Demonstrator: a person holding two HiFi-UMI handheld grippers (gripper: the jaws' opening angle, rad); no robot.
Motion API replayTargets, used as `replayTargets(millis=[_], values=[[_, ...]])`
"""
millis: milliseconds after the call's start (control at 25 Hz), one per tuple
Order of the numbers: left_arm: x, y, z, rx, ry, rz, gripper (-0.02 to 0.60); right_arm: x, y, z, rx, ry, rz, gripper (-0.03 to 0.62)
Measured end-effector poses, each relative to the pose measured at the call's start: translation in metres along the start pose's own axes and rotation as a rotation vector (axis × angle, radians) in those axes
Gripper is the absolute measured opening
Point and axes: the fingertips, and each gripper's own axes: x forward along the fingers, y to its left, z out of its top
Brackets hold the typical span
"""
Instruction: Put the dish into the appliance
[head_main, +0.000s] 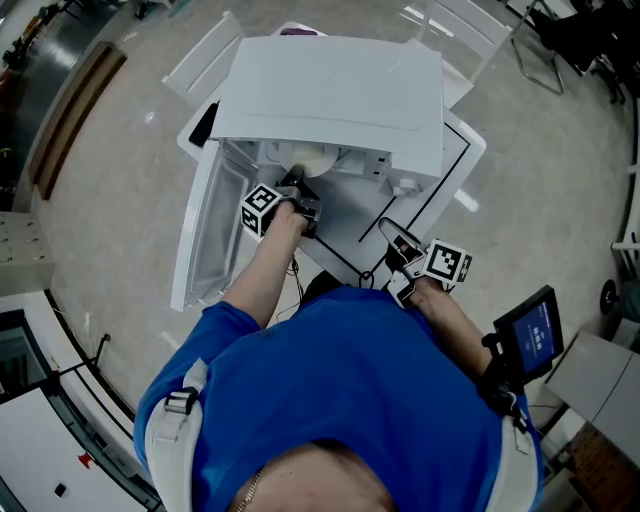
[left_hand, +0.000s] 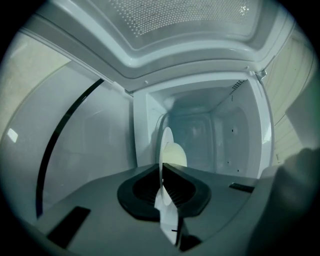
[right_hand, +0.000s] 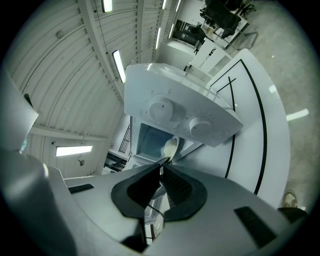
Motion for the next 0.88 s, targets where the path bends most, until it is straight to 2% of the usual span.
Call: replayTargets(millis=[320, 480, 640, 720, 880], values=[[0.012, -0.002, 0.003, 0.048, -0.004, -0.01, 0.015, -0.002, -0.004, 0.006, -0.008, -0.018, -0.016, 0.015], [0.012, -0.006, 0.002, 0.11, 0.012, -0.044, 0.015, -0.003, -0.004, 0.006, -0.009, -0.02, -0.017, 0.015], [0.012, -0.01, 0.0, 0.2, 0.036, -0.087, 0.019, -0.005, -0.007, 0.004, -0.002, -0.016, -0.04, 0.015], [0.011, -0.013, -0.001, 0.261, 0.048, -0.103, 0.042, -0.006, -0.008, 0.003, 0.004, -0.013, -0.049, 0.015], [0.011, -0.018, -0.005, 0.38, 0.071, -0.13, 0.078, -0.002, -0.002, 0.003, -0.011, -0.014, -0.007, 0.015]])
